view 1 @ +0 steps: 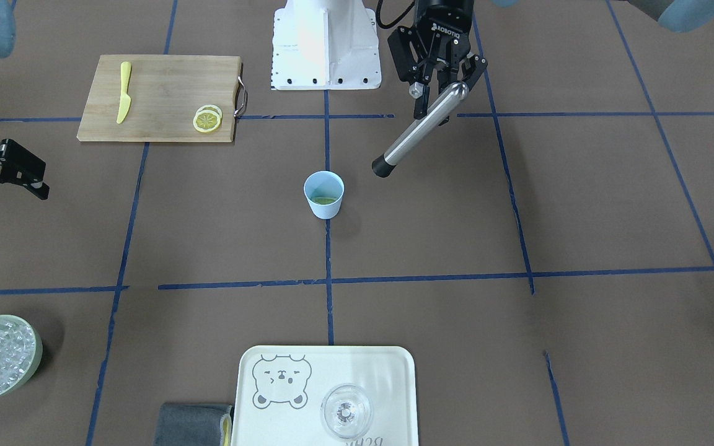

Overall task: Squeeze lemon into cup
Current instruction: 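Carry the muddler with the left gripper over the blue cup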

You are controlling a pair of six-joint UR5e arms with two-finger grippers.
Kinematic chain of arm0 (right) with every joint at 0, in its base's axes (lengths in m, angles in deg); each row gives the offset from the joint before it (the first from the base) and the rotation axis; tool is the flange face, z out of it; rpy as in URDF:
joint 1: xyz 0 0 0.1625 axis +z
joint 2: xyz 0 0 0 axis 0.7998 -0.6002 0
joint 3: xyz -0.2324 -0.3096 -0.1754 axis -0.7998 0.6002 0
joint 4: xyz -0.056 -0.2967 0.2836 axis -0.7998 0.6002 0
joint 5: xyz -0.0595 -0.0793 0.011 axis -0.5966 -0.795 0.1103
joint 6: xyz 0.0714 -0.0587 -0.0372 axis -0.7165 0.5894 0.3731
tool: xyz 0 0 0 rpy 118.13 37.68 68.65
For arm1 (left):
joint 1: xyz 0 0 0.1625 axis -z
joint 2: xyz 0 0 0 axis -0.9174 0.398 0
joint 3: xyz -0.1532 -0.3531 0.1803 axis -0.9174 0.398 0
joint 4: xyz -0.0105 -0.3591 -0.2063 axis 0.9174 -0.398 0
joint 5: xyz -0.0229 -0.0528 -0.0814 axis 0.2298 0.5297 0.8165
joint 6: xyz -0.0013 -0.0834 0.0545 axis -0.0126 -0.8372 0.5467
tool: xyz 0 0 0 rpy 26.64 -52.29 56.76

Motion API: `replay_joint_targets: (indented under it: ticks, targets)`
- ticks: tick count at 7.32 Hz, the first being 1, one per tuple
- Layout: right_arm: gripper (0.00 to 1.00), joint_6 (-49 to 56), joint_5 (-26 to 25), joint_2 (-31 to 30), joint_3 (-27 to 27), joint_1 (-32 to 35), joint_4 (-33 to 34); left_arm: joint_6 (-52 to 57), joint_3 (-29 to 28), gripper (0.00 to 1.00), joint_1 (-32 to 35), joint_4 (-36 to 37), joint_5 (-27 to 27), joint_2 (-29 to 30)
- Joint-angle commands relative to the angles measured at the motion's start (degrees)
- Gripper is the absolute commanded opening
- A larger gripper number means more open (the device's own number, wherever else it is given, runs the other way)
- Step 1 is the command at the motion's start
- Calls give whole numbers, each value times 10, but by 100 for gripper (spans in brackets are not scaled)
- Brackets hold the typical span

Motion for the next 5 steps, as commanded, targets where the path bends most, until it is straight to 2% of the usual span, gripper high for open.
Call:
replay_joint_targets:
  ticks: [1,2,3,5]
  targets:
    - [100,28,-1,-38,-7,32,0,71,-60,0,-6,-68,-31,10]
    - [100,71,-4,-54,-5,50,0,99,-102,0,-33,-125,-54,15]
    - [100,107,-4,-72,0,71,0,157,-110,0,-46,-157,-57,20]
    - [100,177,-3,-95,21,110,1,187,-144,0,-55,-187,-56,40]
